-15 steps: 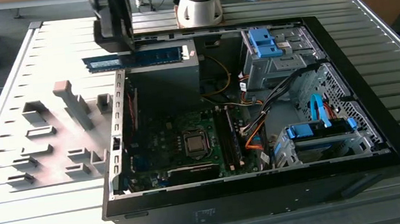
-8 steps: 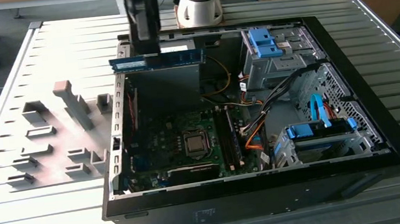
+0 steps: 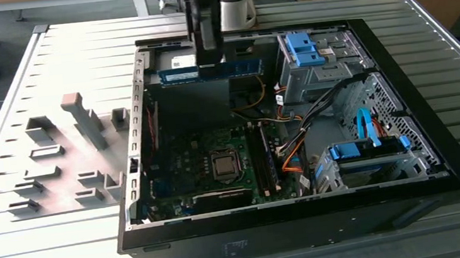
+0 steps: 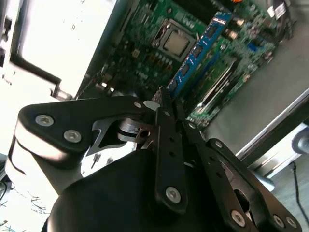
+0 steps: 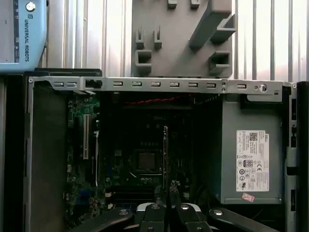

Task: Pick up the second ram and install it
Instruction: 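Pick up the second ram and move it above second insertion slot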

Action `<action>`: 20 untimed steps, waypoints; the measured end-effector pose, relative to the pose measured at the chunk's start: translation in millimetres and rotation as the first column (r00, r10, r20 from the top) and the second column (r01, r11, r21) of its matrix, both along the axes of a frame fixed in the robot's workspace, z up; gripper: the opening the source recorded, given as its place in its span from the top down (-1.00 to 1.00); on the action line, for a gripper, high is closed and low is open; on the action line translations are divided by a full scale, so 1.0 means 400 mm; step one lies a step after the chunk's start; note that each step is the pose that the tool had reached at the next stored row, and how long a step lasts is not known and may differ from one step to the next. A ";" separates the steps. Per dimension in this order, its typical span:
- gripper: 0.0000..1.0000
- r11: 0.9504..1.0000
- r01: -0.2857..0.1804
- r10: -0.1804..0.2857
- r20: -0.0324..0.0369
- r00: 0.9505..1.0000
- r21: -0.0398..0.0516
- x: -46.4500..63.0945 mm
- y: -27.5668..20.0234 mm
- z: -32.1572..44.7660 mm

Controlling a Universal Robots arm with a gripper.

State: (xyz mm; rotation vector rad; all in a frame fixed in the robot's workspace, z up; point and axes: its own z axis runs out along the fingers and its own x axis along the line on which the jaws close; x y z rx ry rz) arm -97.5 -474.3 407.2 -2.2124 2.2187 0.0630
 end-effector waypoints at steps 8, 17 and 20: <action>0.72 1.000 0.000 0.000 0.000 1.000 0.000 0.092 0.001 -0.026; 0.72 1.000 0.000 0.000 0.000 1.000 0.000 0.177 0.001 -0.045; 0.72 1.000 0.000 0.000 0.000 1.000 0.000 0.178 0.001 -0.045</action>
